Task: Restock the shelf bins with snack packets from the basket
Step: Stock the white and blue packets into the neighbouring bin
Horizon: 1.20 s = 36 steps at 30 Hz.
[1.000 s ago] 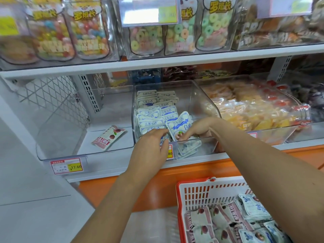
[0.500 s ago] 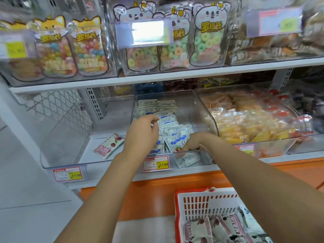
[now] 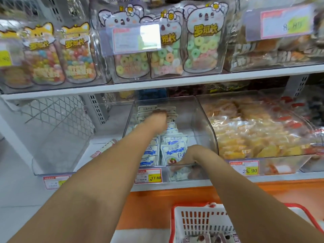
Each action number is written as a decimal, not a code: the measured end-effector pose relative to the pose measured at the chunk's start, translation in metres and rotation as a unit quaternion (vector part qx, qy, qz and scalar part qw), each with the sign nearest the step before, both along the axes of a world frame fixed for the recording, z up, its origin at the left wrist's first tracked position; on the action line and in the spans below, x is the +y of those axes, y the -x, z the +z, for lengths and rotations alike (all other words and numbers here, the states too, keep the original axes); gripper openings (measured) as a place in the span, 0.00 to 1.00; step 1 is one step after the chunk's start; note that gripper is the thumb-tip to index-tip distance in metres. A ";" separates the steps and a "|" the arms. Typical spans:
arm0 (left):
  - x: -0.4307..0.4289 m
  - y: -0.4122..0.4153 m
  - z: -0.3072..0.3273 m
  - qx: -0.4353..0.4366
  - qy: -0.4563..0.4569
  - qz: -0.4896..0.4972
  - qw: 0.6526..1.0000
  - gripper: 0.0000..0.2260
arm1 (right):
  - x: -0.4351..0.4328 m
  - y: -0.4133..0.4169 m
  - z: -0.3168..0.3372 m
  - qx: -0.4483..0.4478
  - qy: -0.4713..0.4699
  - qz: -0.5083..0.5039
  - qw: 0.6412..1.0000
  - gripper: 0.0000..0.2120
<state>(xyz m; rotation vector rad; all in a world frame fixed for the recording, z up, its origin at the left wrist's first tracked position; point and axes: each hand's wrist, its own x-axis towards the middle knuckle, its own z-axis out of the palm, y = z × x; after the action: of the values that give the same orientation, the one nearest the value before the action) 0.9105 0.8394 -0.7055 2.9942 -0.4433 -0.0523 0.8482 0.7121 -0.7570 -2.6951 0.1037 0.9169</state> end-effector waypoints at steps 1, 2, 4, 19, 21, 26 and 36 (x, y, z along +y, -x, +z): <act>0.000 -0.004 -0.001 0.004 -0.007 0.008 1.000 0.15 | 0.000 0.000 0.000 -0.007 0.005 0.011 1.000 0.33; 0.000 -0.007 -0.002 0.008 -0.011 0.012 1.000 0.15 | 0.001 0.000 -0.001 -0.008 0.003 0.016 1.000 0.32; -0.002 -0.013 -0.001 0.019 -0.016 0.009 1.000 0.14 | 0.000 -0.002 -0.005 -0.009 -0.044 0.003 0.999 0.33; -0.009 -0.013 0.008 -0.042 0.061 -0.037 0.997 0.06 | 0.015 -0.021 -0.014 -0.122 -0.257 -0.187 0.940 0.45; -0.011 -0.010 0.007 -0.047 0.079 -0.050 0.995 0.10 | 0.014 -0.022 -0.015 -0.085 -0.276 -0.214 0.933 0.38; -0.007 0.008 0.009 -0.080 0.082 -0.054 0.992 0.17 | 0.013 -0.020 -0.015 -0.079 -0.204 -0.196 0.956 0.59; 0.013 0.030 -0.012 0.049 0.051 -0.084 0.994 0.32 | 0.016 -0.025 -0.018 -0.021 -0.381 -0.242 0.892 0.60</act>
<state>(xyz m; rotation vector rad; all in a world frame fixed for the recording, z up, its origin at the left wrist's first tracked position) 0.8802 0.8525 -0.7172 2.8324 -0.6652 -0.1836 0.8736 0.7282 -0.7751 -1.8289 0.3150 0.5712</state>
